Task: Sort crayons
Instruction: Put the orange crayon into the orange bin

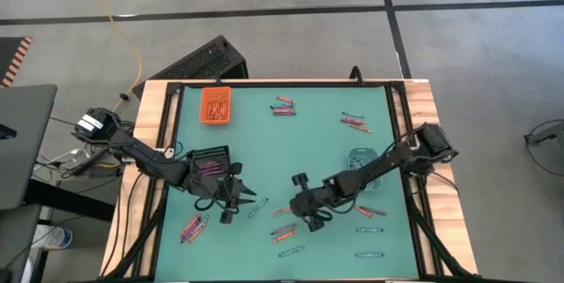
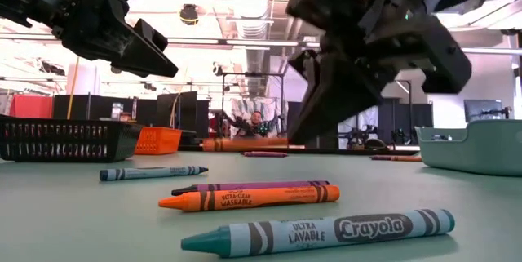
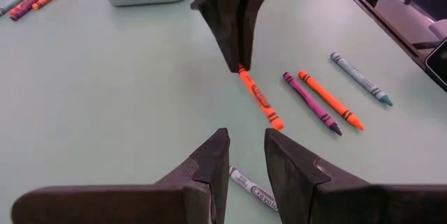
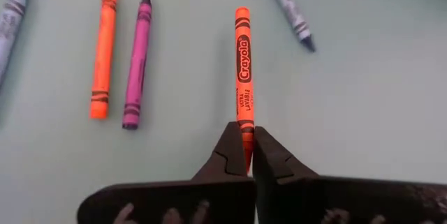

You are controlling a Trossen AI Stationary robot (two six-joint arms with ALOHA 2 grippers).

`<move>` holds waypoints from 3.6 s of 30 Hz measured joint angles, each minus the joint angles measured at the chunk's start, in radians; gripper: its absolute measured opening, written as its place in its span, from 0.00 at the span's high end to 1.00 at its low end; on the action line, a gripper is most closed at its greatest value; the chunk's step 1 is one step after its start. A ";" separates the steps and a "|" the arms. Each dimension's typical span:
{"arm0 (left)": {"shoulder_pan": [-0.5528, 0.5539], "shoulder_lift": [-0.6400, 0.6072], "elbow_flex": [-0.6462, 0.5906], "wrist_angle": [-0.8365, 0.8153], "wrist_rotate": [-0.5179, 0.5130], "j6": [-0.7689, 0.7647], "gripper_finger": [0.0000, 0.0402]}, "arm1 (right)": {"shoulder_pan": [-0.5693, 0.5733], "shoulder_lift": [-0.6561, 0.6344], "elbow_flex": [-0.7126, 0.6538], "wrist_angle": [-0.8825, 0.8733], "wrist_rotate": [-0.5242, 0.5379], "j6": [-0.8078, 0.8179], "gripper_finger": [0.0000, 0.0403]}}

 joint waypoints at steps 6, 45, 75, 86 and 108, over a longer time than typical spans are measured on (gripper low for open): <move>0.000 0.000 0.000 0.003 0.000 -0.008 0.80 | 0.007 -0.068 -0.041 0.018 0.022 -0.031 1.00; 0.048 0.002 -0.001 0.575 -0.021 0.402 0.80 | -0.101 -0.070 -0.315 1.288 -0.035 -0.213 1.00; 0.064 0.002 0.000 0.715 -0.017 0.466 0.80 | -0.122 -0.070 -0.315 1.297 -0.028 -0.204 1.00; 0.063 0.002 0.000 0.714 0.034 0.490 0.98 | -0.122 -0.070 -0.315 1.297 -0.028 -0.204 1.00; 0.063 0.002 0.000 0.703 0.038 0.477 0.82 | -0.164 -0.070 -0.315 1.264 -0.028 -0.083 0.87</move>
